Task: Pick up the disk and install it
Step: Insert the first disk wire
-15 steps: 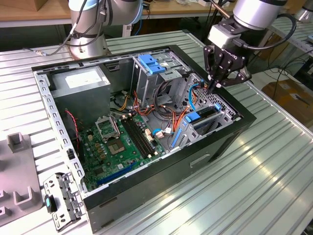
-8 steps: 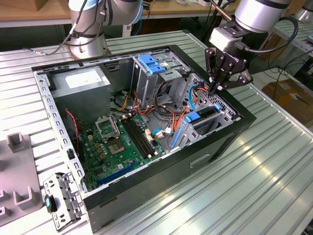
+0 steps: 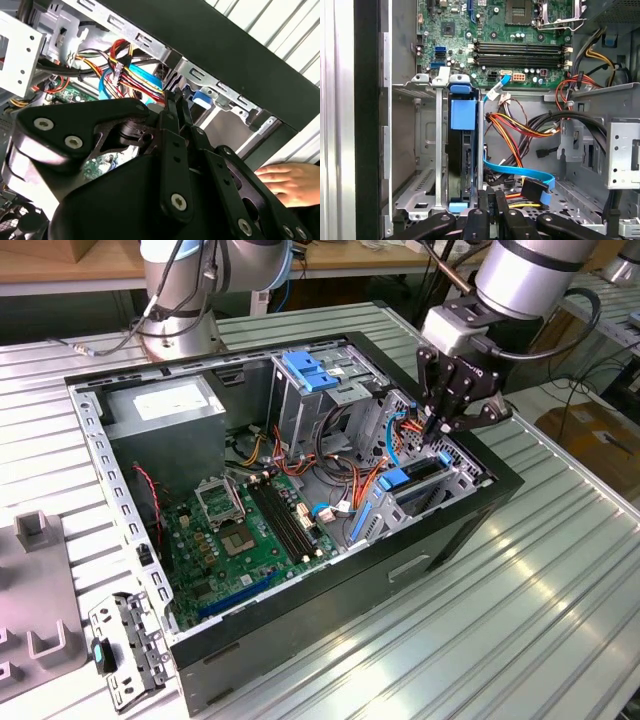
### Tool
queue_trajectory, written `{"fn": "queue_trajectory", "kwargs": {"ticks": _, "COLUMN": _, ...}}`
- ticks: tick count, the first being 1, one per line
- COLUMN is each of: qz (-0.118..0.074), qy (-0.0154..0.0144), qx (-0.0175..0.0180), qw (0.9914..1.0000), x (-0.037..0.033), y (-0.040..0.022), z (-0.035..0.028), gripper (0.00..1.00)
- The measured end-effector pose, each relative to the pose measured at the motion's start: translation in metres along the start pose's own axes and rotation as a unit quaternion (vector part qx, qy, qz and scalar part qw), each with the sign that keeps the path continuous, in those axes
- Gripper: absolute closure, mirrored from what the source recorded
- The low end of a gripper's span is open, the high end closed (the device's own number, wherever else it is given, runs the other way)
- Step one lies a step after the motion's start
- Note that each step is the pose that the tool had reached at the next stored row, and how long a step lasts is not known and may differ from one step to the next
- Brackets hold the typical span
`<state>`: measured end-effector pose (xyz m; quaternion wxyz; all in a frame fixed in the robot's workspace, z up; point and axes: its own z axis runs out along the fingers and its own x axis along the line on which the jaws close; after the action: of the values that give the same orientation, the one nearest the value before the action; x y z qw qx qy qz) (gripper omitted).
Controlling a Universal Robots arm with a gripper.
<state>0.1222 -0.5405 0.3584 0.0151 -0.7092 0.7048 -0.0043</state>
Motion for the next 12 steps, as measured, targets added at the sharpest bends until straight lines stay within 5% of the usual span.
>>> {"fn": "queue_trajectory", "kwargs": {"ticks": 8, "qz": -0.001, "qy": -0.0014, "qx": 0.0020, "qw": 1.00000, "x": 0.0107, "y": 0.0117, "z": 0.0007, "gripper": 0.83}}
{"fn": "queue_trajectory", "kwargs": {"ticks": 10, "qz": 0.001, "qy": -0.0013, "qx": 0.0072, "qw": 0.99997, "x": 0.0124, "y": 0.0150, "z": 0.0044, "gripper": 0.83}}
{"fn": "queue_trajectory", "kwargs": {"ticks": 12, "qz": 0.011, "qy": -0.0008, "qx": 0.0080, "qw": 0.99990, "x": 0.0124, "y": 0.0151, "z": 0.0060, "gripper": 0.83}}
